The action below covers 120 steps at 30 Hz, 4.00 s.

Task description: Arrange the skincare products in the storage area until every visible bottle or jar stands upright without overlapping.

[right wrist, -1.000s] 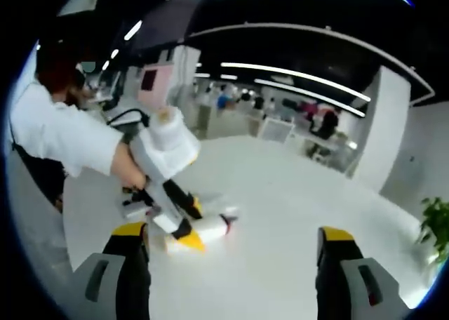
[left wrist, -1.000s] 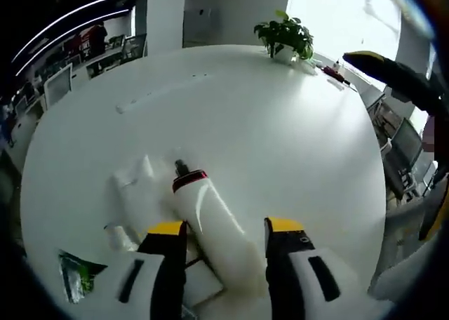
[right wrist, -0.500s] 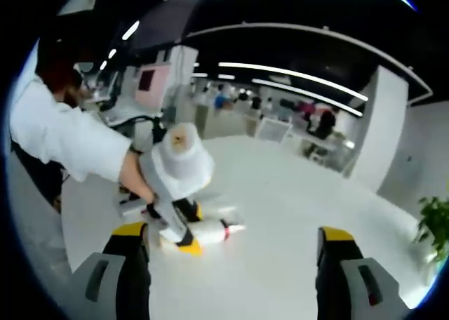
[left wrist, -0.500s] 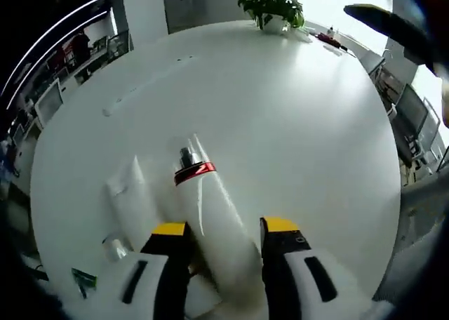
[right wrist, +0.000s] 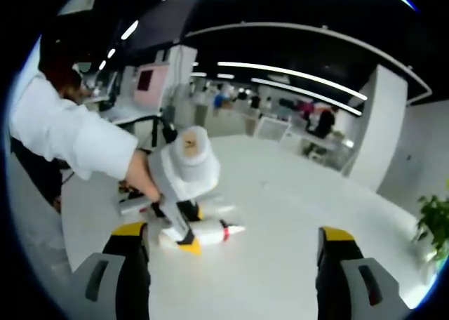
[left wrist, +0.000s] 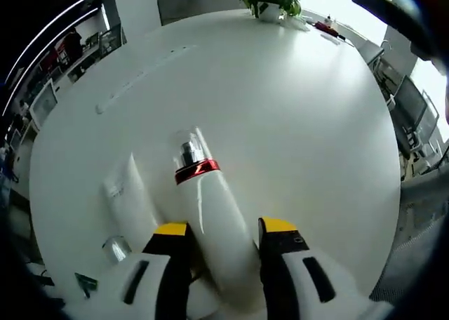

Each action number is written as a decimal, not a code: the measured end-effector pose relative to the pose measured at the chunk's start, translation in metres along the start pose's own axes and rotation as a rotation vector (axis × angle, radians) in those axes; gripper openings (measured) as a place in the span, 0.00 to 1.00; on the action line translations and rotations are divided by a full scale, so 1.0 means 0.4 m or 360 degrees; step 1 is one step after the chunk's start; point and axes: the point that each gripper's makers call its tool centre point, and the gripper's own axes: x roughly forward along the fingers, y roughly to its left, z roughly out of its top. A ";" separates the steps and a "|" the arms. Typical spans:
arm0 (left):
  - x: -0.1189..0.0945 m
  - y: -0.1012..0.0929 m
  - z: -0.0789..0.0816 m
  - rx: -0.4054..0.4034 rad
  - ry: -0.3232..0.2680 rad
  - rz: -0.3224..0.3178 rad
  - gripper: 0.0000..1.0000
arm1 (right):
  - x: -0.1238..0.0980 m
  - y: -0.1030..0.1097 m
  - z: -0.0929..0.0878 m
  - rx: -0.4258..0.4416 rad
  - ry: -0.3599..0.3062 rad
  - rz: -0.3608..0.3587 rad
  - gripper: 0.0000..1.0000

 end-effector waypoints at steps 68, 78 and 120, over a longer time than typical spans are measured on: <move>-0.061 -0.052 -0.011 -0.0513 -0.0621 -0.0367 0.24 | 0.132 0.111 -0.227 0.2127 0.0268 0.0315 0.62; -0.065 -0.055 -0.022 -0.0710 -0.0571 -0.0492 0.24 | 0.193 0.113 -0.202 0.2329 0.0239 0.0306 0.56; -0.141 -0.119 0.043 -0.0443 -0.0777 -0.0444 0.24 | 0.236 0.051 -0.155 0.2359 0.0041 0.0276 0.24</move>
